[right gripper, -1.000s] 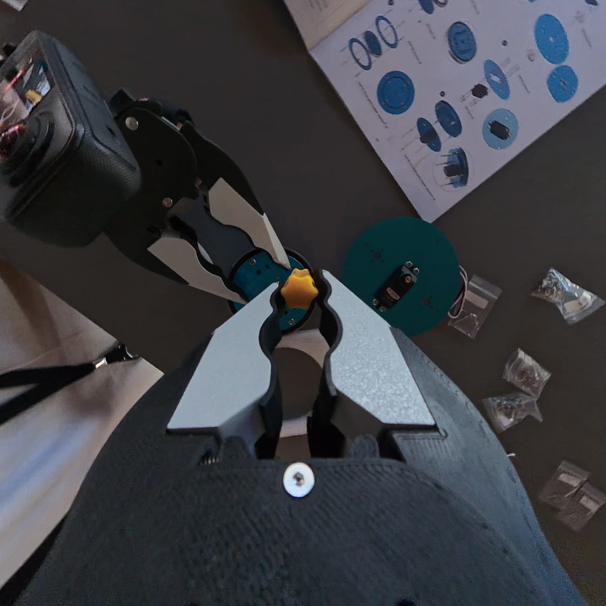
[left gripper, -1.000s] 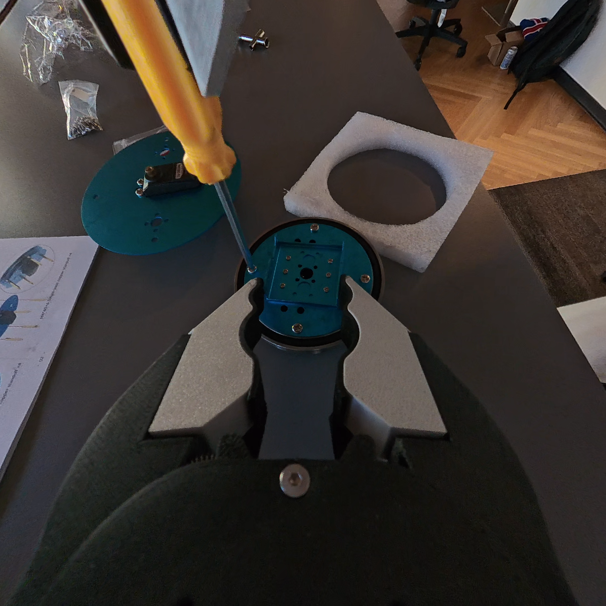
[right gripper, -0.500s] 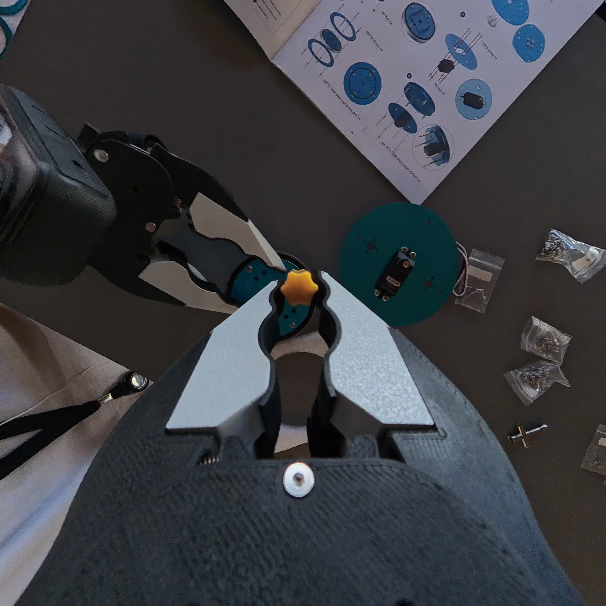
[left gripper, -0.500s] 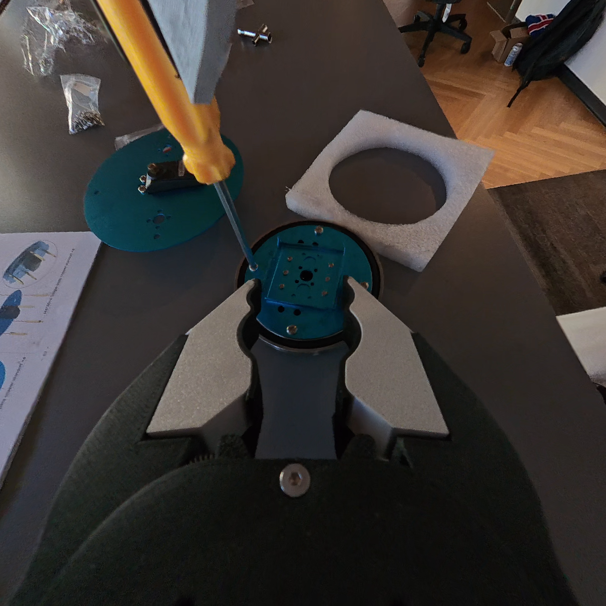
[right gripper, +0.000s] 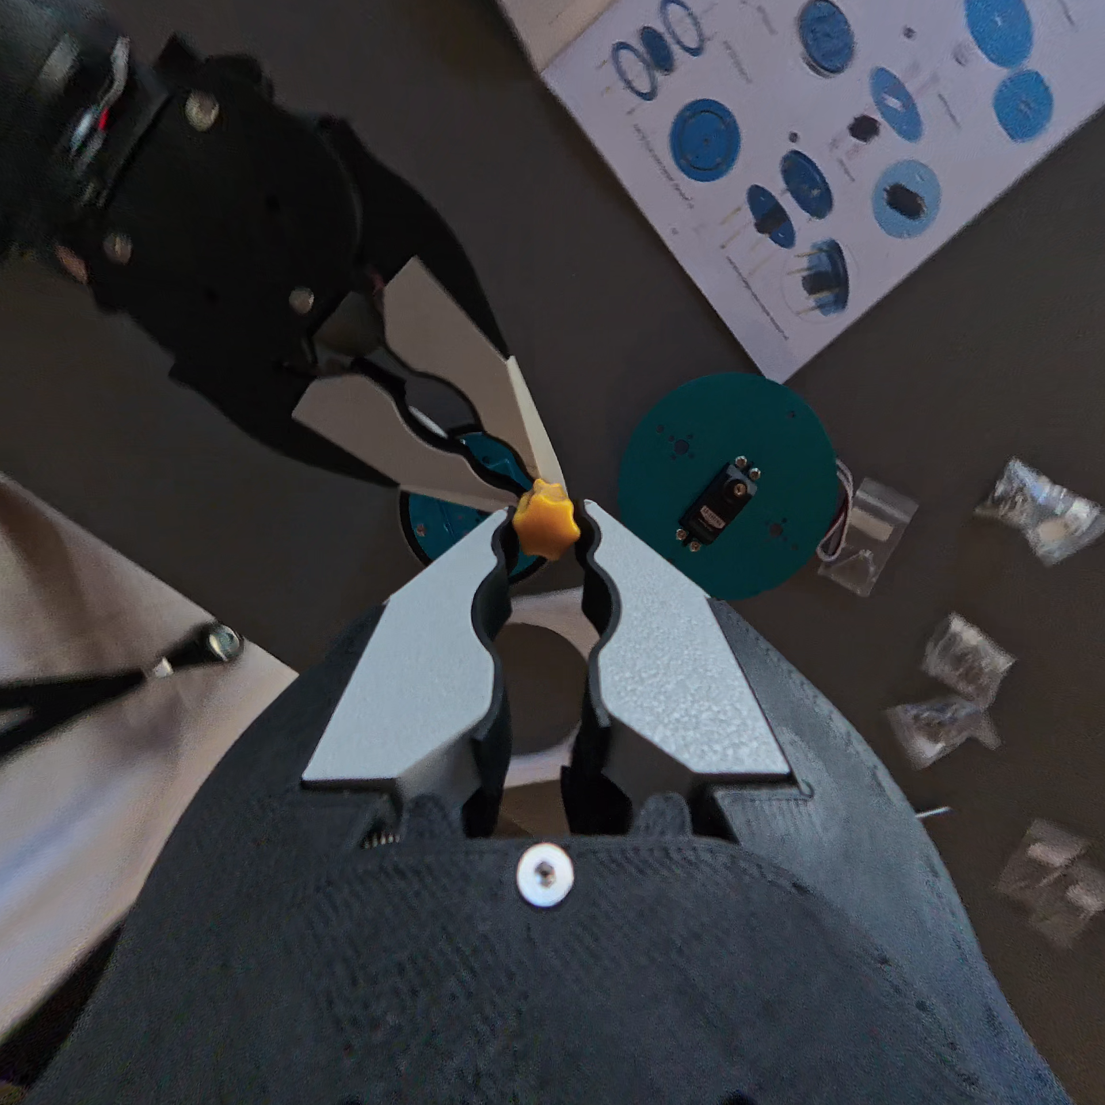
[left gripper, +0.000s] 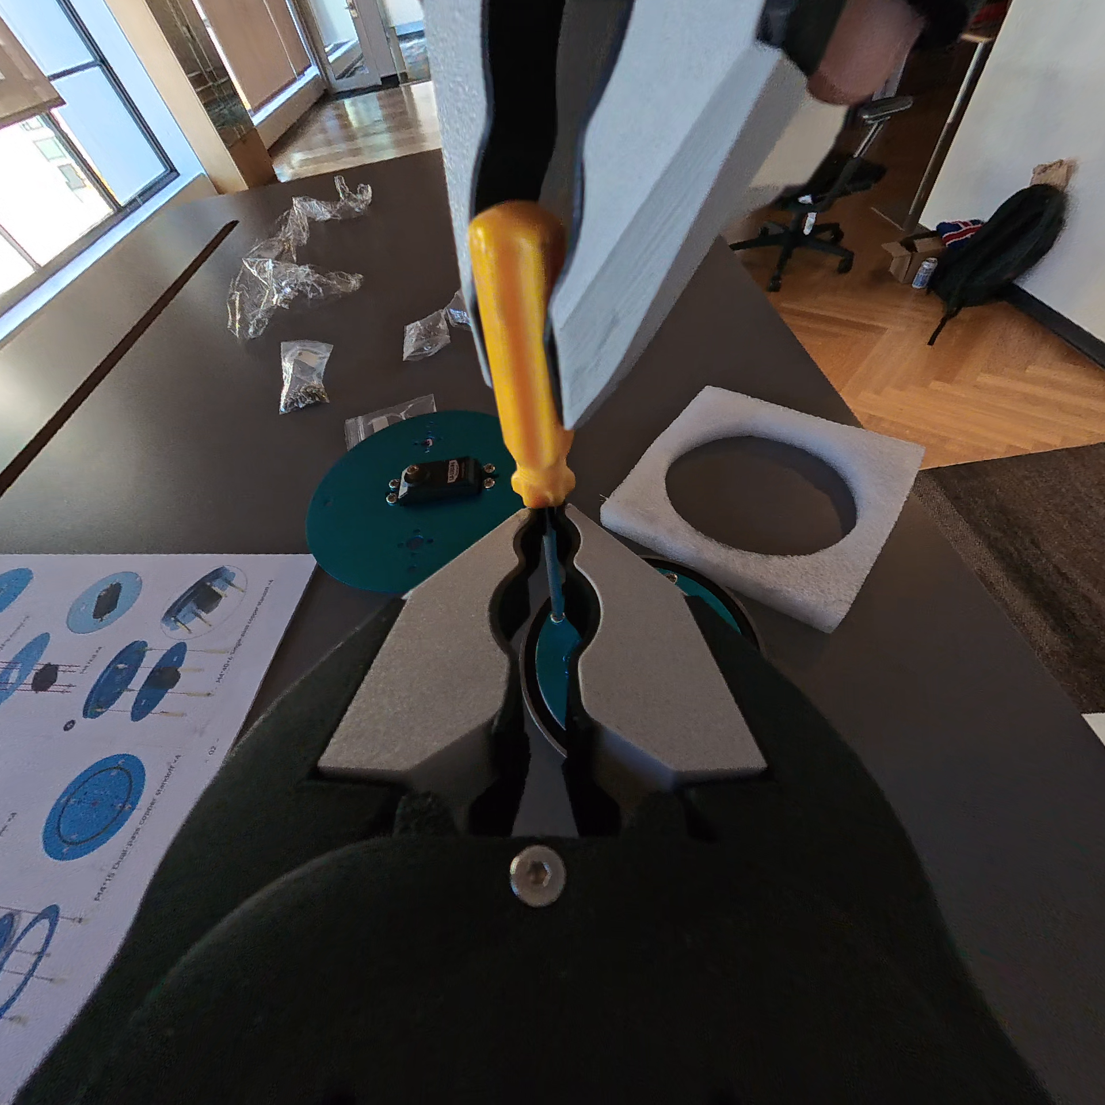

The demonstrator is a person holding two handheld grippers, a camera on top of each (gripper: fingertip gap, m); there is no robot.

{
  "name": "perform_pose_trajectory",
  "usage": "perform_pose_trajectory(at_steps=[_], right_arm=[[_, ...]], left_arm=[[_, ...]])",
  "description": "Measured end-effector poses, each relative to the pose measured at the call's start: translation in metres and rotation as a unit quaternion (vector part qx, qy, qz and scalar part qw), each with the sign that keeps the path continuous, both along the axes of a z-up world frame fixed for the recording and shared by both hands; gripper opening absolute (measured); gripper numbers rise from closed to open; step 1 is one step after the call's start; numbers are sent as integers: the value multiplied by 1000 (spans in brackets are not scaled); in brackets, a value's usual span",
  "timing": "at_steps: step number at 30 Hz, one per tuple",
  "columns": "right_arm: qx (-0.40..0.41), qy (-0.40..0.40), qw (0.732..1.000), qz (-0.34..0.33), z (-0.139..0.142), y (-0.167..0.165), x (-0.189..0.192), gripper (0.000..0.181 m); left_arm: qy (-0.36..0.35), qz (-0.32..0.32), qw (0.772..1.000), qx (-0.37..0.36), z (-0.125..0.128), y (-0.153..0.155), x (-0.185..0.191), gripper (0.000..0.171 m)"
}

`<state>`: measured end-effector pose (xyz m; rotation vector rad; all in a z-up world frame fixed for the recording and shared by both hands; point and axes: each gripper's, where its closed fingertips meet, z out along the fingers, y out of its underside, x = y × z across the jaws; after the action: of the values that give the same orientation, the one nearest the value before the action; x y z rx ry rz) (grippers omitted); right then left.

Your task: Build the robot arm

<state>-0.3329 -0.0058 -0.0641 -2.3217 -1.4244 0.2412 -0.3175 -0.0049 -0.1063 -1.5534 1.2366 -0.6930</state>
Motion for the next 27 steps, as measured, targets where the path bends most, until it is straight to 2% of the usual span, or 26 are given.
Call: perform_pose_trajectory(at_steps=[2,4,7,9,11,16,17,21,22,23,24,27], right_arm=[[24,-12,997,73,5,2,1,25],[49,0,983,176,15,-5,-7,28],[90,-33,963,251,21,1,-5,33],[73,-34,962,262,20,0,-8,30],[55,-23,965,255,20,1,-12,19],[27,-60,964,257,14,3,-8,25],[24,-60,963,261,14,1,-9,20],[11,-55,965,257,13,-3,-11,18],[12,-55,964,259,13,-3,-11,18],[12,-57,964,260,13,-3,-10,18],[11,-55,964,259,13,-3,-10,18],[4,-43,966,256,13,-3,-10,18]], left_arm=[[0,1,1000,5,0,0,0,3],[-1,2,1000,6,0,0,-1,3],[-2,2,1000,4,0,0,-1,3],[-1,4,1000,6,0,1,-2,3],[-1,9,1000,5,0,2,-2,3],[-1,8,1000,6,0,1,-2,3],[-1,11,1000,6,0,2,-3,3],[-1,-8,1000,6,0,-1,-4,4],[7,-28,1000,8,-1,-5,-6,14],[12,-47,999,1,-3,-9,-9,33],[21,-74,997,-13,-6,-15,-14,40],[22,-126,991,-26,-13,-29,-27,41]])
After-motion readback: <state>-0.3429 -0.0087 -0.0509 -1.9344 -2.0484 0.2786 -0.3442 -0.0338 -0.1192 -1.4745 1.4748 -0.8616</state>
